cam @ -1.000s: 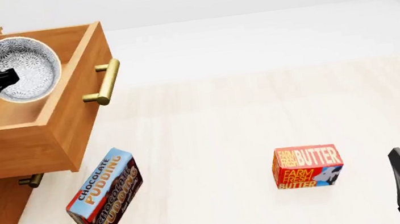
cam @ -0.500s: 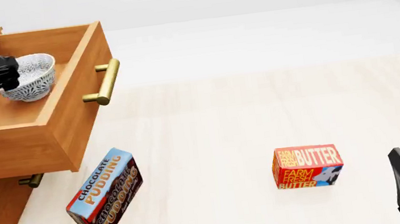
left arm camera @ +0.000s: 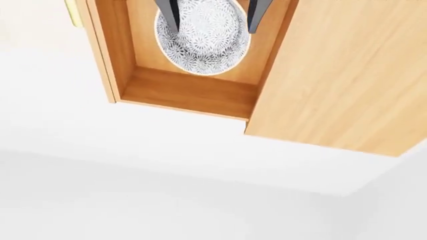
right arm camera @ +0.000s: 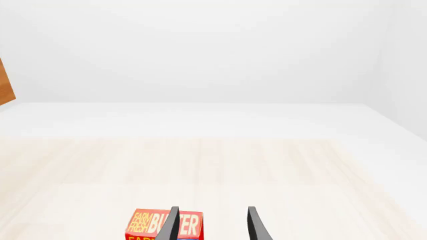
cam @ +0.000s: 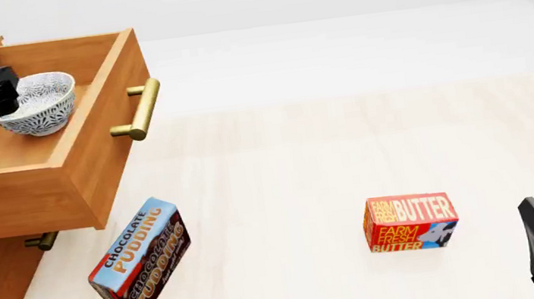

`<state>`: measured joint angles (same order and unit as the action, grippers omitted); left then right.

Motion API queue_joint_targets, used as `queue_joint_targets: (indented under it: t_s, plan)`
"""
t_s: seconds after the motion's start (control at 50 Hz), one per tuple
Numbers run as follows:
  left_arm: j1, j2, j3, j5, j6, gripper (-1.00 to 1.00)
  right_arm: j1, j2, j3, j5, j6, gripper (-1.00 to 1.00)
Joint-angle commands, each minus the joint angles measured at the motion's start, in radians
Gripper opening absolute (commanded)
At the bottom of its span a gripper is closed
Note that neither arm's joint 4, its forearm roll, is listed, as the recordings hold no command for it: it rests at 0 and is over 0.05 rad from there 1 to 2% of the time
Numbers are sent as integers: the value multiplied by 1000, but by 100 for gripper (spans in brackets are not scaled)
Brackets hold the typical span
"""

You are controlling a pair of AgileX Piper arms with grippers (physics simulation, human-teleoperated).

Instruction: Put the bowl in the top drawer of the cabinet.

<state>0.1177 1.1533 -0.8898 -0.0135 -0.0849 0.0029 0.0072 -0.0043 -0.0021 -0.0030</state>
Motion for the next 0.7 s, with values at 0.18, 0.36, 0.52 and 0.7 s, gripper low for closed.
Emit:
queue_joint_targets:
  t_s: [0.18, 0.36, 0.52, 0.7]
  plan:
    - [-19, -72, 12, 41, -5, 100, 0, 0, 0, 0, 0, 100]
    - [-41, -128, 13, 79, -5, 100, 0, 0, 0, 0, 0, 100]
    - [-62, -173, 17, 109, -4, 100, 0, 0, 0, 0, 0, 100]
    - [-71, -216, 28, 139, -3, 100, 0, 0, 0, 0, 1, 100]
